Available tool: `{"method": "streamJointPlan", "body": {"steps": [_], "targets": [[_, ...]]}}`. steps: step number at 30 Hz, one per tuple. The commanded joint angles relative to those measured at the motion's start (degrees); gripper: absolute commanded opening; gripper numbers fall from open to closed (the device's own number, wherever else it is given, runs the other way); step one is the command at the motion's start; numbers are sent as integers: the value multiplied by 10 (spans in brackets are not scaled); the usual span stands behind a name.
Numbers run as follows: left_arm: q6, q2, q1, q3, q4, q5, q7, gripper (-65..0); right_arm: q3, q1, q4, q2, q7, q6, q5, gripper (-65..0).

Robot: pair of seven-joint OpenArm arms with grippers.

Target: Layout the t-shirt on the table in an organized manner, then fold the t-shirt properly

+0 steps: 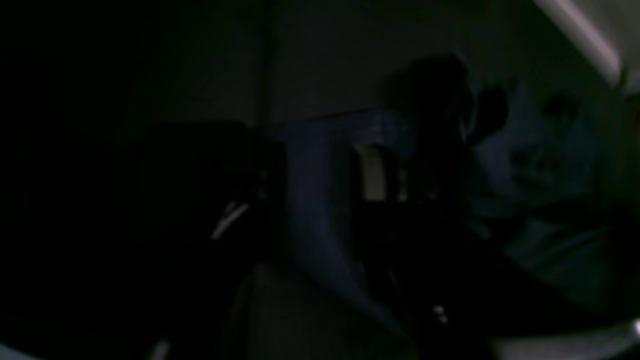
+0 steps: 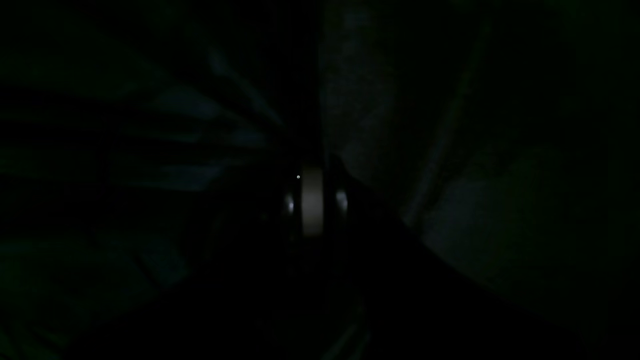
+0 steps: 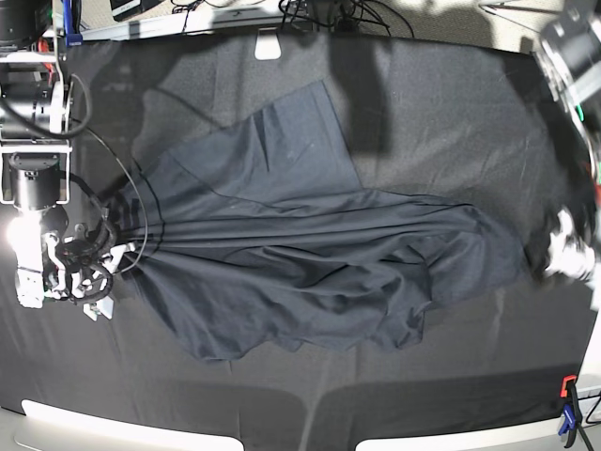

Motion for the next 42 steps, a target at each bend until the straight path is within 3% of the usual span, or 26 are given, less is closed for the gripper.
{"method": "streamJointPlan", "body": {"steps": [1, 5, 10, 12, 14, 23, 33, 35, 38, 40, 42], "targets": [[-5, -5, -23, 26, 8, 22, -26, -421, 3, 20, 7, 10, 1, -5, -6, -650], [16, -5, -59, 117, 8, 137, -115, -417, 3, 19, 7, 12, -5, -5, -6, -650], [16, -15, -78, 242, 6, 203, -117, -418, 3, 19, 7, 12, -8, -4, -6, -650], [36, -20, -77, 281, -6, 221, -134, -418, 3, 19, 7, 12, -8, -4, -5, -650], [57, -24, -80, 300, -29, 234, -163, -418, 3, 19, 7, 12, -8, -4, -5, -650], [56, -29, -148, 302, -176, 229, -242, -418, 3, 19, 7, 12, -7, -4, -3, -650], [17, -19, -156, 302, -249, 233, -225, -418, 3, 19, 7, 12, -7, -4, -3, -650], [-3, -19, -151, 302, -253, 224, -205, -420, 3, 19, 7, 12, -7, -4, -3, -650], [-5, -19, -143, 302, -253, 174, -155, -425, 3, 19, 7, 12, -7, -4, -2, -650], [-5, -19, -139, 302, -252, 140, -124, -452, 3, 19, 7, 12, -7, -3, 5, -650], [-5, -19, -136, 302, -252, 112, -92, -521, 3, 19, 7, 12, -7, -3, 14, -650]]}}
